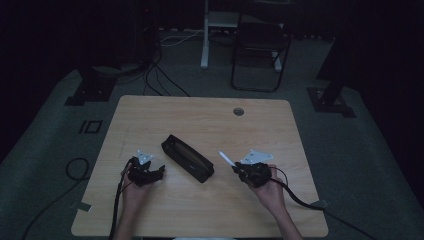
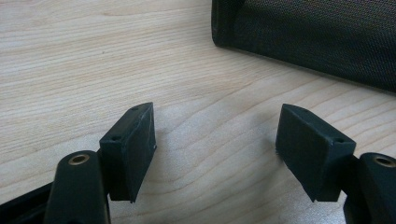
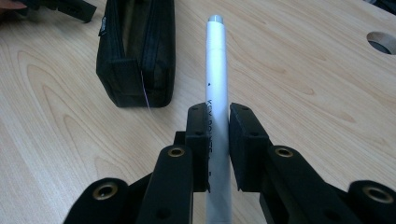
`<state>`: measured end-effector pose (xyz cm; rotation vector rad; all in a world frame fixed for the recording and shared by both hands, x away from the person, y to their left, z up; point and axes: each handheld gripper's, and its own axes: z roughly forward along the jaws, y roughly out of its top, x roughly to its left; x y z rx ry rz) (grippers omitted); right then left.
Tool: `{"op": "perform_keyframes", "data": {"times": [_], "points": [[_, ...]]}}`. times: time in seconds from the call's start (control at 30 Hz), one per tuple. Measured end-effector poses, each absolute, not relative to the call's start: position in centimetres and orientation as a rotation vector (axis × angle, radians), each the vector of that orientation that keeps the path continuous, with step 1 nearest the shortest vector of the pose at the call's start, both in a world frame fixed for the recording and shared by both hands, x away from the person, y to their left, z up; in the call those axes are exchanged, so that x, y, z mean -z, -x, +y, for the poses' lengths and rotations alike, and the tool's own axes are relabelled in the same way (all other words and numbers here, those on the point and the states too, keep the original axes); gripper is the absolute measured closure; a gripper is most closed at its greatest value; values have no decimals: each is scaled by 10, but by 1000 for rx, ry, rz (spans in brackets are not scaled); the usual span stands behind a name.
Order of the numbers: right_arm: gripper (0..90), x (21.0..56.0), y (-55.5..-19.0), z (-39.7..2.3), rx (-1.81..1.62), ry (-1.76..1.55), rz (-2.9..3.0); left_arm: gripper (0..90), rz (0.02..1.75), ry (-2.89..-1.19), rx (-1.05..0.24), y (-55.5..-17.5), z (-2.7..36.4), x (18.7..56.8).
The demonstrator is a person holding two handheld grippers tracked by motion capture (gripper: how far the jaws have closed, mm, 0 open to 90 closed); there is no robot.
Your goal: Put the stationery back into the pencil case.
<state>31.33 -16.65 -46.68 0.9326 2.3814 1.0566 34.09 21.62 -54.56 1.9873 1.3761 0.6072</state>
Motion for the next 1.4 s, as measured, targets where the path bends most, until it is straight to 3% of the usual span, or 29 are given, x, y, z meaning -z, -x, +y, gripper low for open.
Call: {"op": "perform_keyframes", "data": {"times": [1.4], "points": [[785, 436, -314, -150, -1136, -861, 2340, 293, 1376, -1989, -608, -341, 216, 545]]}}
